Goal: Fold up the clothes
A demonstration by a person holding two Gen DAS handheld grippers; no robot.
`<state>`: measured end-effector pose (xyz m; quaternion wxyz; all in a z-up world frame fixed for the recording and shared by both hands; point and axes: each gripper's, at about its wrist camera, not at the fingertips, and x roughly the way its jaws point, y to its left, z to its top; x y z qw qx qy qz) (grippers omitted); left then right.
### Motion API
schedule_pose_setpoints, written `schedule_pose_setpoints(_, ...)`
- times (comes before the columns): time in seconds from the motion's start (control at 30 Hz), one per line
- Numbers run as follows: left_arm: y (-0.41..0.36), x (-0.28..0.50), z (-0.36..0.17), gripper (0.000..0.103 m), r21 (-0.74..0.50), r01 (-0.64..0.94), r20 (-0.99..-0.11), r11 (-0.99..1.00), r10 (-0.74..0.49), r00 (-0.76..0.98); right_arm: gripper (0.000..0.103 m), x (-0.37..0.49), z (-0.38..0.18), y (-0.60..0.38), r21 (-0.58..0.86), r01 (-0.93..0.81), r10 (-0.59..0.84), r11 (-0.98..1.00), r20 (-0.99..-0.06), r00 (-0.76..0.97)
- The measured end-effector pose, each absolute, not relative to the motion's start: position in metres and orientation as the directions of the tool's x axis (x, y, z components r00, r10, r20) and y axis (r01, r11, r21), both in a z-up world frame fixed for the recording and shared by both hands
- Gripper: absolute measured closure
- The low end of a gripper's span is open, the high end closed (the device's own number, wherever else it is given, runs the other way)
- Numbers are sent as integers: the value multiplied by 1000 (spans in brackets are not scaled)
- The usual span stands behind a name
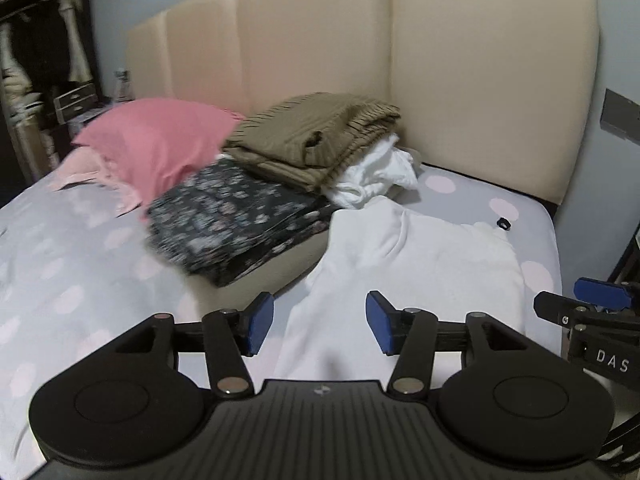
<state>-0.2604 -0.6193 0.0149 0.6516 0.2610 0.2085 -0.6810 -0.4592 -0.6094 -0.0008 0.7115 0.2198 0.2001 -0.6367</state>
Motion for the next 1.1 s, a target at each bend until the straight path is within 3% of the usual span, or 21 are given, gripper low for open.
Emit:
schedule_pose_setpoints(0.27,-552,-260,26,41,100,994,-609,-42,-793,28,47,-466,5,-545,117,987,-807,106,-571,154)
schedule_pose_setpoints(0.33,-540,-263,25,37,99,995,-611,-26,-791,40,39,-468,4,-532,126,986,-799,105,-580,159)
schedule_pose_setpoints(0.43,-525,-266,18,34,46,999,-629,-8,-777,23,37,-470,0,-518,132,986,-785,105,-598,163)
schedule_pose_setpoints(0.53,-513,-269,5,34,0,1000,-651,-14,-759,-10,37,-472,-4,-509,146,984,-766,100,-620,170)
schedule_pose_setpoints(0.73,-495,-277,-18,34,20,1000,-676,-6,-737,9,37,-471,-14,-496,140,986,-733,90,-660,161)
schedule_pose_setpoints(1.1,-489,-290,-24,33,49,999,-685,-18,-729,20,35,-467,-16,-485,103,988,-753,114,-640,153)
